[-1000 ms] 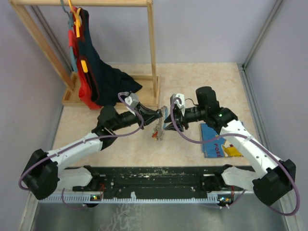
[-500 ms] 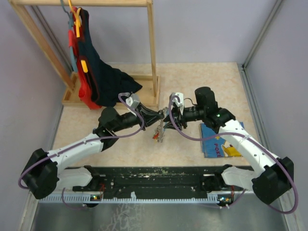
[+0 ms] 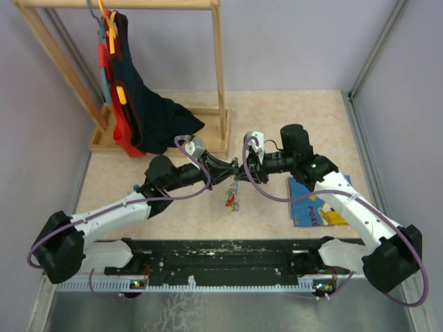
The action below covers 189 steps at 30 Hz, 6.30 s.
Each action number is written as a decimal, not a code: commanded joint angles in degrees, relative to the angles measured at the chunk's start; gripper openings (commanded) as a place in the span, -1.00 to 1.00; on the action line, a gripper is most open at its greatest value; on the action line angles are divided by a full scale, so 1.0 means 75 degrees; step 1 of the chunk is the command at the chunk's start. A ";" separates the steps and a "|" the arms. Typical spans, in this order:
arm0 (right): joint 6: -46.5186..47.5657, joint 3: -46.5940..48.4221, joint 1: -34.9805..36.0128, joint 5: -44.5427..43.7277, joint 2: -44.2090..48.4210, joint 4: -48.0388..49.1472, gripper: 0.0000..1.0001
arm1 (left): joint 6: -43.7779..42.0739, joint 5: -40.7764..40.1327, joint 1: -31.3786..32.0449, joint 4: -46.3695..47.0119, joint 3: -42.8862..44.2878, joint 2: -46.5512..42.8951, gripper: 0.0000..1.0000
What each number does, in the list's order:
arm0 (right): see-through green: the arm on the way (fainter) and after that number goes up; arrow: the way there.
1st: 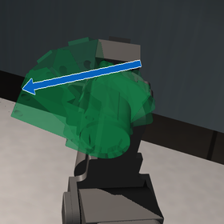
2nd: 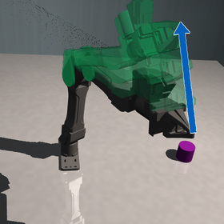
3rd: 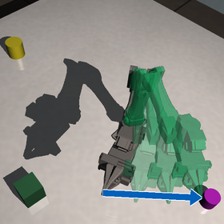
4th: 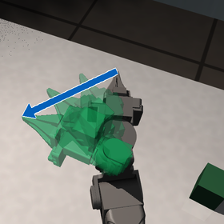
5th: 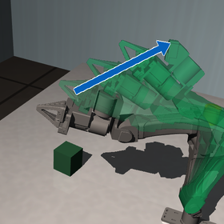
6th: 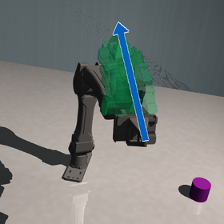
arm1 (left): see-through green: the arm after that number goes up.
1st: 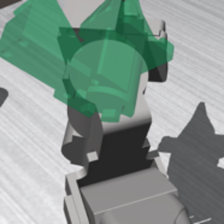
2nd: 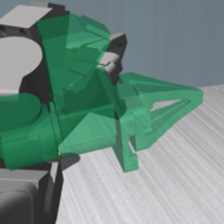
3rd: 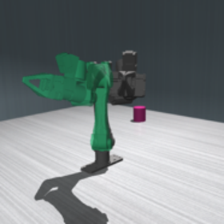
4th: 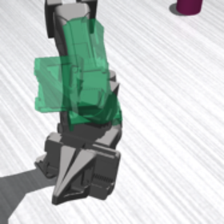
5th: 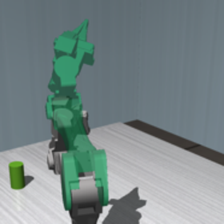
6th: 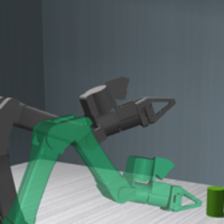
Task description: Remove the keys from the keyring
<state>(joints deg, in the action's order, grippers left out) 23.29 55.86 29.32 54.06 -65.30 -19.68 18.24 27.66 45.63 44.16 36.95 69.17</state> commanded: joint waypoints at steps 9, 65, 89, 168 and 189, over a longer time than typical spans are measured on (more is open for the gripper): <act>0.0231 -0.0016 -0.0054 -0.0073 0.0070 0.0140 -0.66 | -0.0123 -0.0209 0.0044 0.0405 0.0300 -0.0267 -1.00; 0.0486 0.0084 -0.0019 0.1146 -0.0014 -0.0205 -0.25 | -0.1416 0.0205 -0.0007 -0.1811 0.0848 -0.1034 -1.00; -0.0168 0.0152 -0.0189 0.1077 0.0089 0.0164 -0.22 | -0.0758 0.0445 -0.0002 -0.1001 0.0727 -0.0597 -1.00; 0.0310 0.0204 -0.0581 0.1232 0.0242 -0.0238 -1.00 | -0.0580 -0.0251 -0.0125 0.0686 -0.0927 -0.1359 -1.00; -0.0413 0.0010 -0.0501 0.2166 0.0068 0.0408 -0.55 | -0.0637 0.0291 -0.0127 -0.0235 0.0223 -0.0735 -1.00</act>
<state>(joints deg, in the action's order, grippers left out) 21.93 55.90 25.58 66.46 -64.66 -20.40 12.21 28.60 44.86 39.70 35.81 63.55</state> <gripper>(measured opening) 0.198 0.020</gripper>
